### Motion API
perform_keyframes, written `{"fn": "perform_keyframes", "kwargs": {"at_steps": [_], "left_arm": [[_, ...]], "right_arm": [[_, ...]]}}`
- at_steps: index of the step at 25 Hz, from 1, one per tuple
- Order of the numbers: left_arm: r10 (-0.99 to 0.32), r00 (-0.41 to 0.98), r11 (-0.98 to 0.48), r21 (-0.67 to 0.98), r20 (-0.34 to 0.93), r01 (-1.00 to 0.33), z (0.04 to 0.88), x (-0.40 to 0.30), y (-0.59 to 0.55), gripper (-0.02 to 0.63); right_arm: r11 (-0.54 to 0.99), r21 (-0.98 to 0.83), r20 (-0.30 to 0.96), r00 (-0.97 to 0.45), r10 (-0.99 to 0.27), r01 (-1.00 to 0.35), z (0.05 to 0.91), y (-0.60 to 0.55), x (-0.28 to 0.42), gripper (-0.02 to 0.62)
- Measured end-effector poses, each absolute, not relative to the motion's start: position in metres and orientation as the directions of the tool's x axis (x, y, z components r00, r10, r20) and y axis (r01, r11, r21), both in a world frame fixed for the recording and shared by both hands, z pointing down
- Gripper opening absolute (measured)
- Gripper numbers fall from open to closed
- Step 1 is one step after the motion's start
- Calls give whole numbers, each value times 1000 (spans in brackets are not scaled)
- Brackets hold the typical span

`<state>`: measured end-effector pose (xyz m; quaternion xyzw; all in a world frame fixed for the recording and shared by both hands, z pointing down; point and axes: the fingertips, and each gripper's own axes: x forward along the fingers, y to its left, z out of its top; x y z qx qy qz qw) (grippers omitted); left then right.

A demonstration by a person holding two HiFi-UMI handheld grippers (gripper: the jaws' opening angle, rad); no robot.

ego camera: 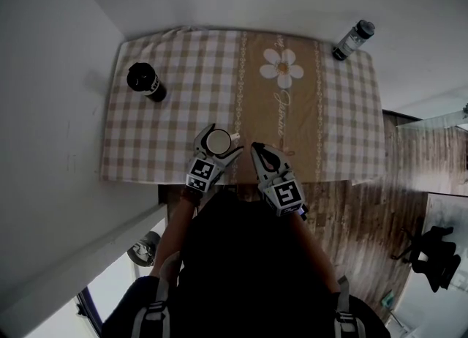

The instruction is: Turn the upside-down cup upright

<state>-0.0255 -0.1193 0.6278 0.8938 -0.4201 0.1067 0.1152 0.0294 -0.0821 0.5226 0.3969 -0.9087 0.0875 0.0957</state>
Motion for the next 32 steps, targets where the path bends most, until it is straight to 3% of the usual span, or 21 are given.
{"fn": "perform_keyframes", "kwargs": {"at_steps": [13,32], "left_arm": [[-776,574,-569,102,261,-816,624,-32,-124,426],[-779,591,-582,105,211,-806,602,-39,-111,419]], "right_arm": [[663,-82,253,-659,-708,-744,525,-76,32,8],[663,-93,270,-659,-702,-743,536,-73,31,8]]}}
